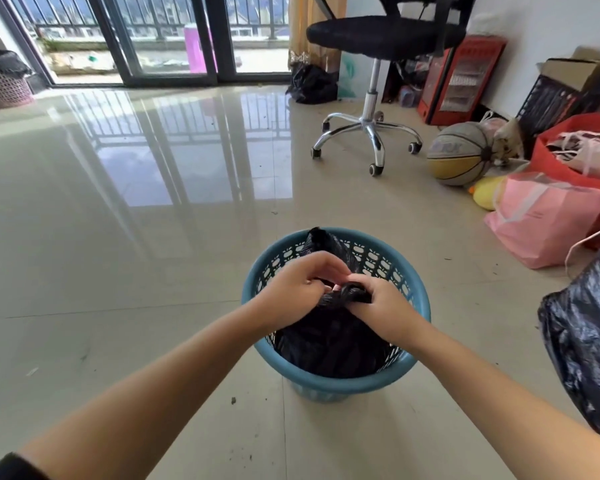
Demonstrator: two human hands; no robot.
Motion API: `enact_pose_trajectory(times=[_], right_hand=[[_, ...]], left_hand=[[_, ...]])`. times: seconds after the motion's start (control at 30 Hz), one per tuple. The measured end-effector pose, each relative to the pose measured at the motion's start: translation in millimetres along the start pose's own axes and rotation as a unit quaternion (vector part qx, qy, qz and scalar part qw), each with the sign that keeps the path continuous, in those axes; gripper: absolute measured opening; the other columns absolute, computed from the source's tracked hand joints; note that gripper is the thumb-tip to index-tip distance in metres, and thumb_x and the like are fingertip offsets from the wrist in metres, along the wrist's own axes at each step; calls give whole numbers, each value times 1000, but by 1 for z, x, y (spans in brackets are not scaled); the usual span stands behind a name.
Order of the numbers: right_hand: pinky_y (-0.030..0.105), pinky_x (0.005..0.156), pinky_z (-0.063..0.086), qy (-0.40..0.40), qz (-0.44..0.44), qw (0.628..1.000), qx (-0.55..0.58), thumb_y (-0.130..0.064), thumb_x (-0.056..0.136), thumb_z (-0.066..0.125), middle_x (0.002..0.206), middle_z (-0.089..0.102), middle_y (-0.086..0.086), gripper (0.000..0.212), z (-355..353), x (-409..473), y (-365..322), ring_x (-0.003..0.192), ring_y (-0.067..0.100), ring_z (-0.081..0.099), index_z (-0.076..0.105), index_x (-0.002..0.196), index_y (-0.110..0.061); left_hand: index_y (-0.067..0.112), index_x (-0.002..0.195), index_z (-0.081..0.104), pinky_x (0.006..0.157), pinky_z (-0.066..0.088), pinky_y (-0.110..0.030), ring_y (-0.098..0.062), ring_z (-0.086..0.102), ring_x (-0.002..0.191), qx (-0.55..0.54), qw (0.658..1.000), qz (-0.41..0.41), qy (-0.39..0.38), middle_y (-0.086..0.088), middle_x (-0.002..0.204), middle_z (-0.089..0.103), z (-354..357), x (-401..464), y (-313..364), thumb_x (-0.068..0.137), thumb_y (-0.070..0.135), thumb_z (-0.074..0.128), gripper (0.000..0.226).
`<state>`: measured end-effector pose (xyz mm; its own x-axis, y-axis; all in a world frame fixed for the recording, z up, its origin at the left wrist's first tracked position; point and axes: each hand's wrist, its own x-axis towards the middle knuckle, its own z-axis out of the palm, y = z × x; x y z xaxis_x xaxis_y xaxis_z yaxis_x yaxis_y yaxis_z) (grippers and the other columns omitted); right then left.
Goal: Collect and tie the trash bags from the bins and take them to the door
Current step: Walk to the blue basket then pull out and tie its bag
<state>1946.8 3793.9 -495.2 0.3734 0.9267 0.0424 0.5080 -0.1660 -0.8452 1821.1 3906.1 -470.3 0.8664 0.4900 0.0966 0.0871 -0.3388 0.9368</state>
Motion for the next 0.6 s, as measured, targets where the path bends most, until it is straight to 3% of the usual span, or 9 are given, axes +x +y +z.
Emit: enact_pose_trajectory(times=[0.1, 0.2, 0.27, 0.33, 0.4, 0.43, 0.5, 0.53, 0.6], right_hand=[[14, 79, 43, -60, -37, 996, -52, -6, 83, 60, 85, 68, -13, 27, 3, -7, -11, 83, -3, 60, 64, 88, -33], [13, 84, 44, -147, -71, 982, -97, -7, 83, 59, 89, 66, -12, 25, 11, -17, -22, 85, -1, 59, 67, 98, -25], [7, 79, 42, -165, -77, 977, -107, -7, 82, 59, 86, 63, -14, 25, 12, -22, -22, 78, -6, 57, 66, 99, -24], [9, 77, 42, -119, -71, 986, -92, -11, 81, 60, 84, 62, -17, 28, 9, -23, -18, 77, -9, 57, 59, 98, -32], [19, 78, 47, -36, -16, 999, -30, -16, 82, 62, 82, 65, -11, 41, 2, -19, -8, 76, -1, 61, 46, 111, -40], [24, 78, 49, -11, 20, 1000, -13, -20, 83, 64, 81, 67, -7, 56, -2, -16, -3, 76, 5, 63, 36, 127, -42], [26, 84, 48, -41, 78, 995, -41, -30, 80, 67, 91, 69, -1, 88, -3, -8, 1, 83, 10, 65, 9, 146, -38], [26, 90, 47, -73, 86, 991, -70, -32, 78, 65, 103, 69, 2, 89, 1, -4, 3, 94, 12, 65, 11, 148, -32], [23, 90, 44, -92, 53, 984, -144, -22, 82, 59, 112, 67, 2, 51, 9, 1, 1, 103, 12, 61, 48, 132, -19]], left_hand=[[17, 109, 59, 84, 52, -32, -14, 59, 91, 12, 986, -102, 133, 4, 92, 61, -12, 15, -15, 90, 6, 48, 24], [17, 131, 38, 75, 57, -35, -19, 57, 102, -3, 956, -287, 62, 0, 113, 53, -9, 19, -38, 86, 35, 63, 54], [12, 122, 40, 60, 57, -31, -19, 61, 87, -16, 944, -325, 54, -6, 106, 57, -1, 17, -47, 84, 21, 65, 46], [12, 113, 56, 55, 53, -26, -17, 59, 71, -23, 953, -295, 67, -7, 87, 62, 4, 16, -46, 82, 0, 52, 33], [18, 94, 69, 65, 53, -26, -15, 61, 71, 1, 976, -212, 46, -3, 79, 66, 4, 17, -39, 81, -8, 46, 37], [20, 87, 71, 70, 52, -26, -14, 62, 73, 20, 984, -176, 25, -2, 78, 68, 4, 16, -32, 82, -7, 48, 36], [18, 80, 71, 74, 50, -27, -12, 61, 75, 73, 991, -109, -31, -2, 79, 69, 7, 10, -18, 83, -4, 51, 30], [14, 83, 71, 79, 48, -27, -12, 61, 80, 106, 990, -77, -52, -3, 84, 69, 10, 6, -14, 82, -5, 51, 28], [13, 95, 69, 85, 45, -23, -13, 60, 89, 157, 984, -47, -71, 0, 93, 67, 11, 2, -12, 82, -4, 47, 31]])
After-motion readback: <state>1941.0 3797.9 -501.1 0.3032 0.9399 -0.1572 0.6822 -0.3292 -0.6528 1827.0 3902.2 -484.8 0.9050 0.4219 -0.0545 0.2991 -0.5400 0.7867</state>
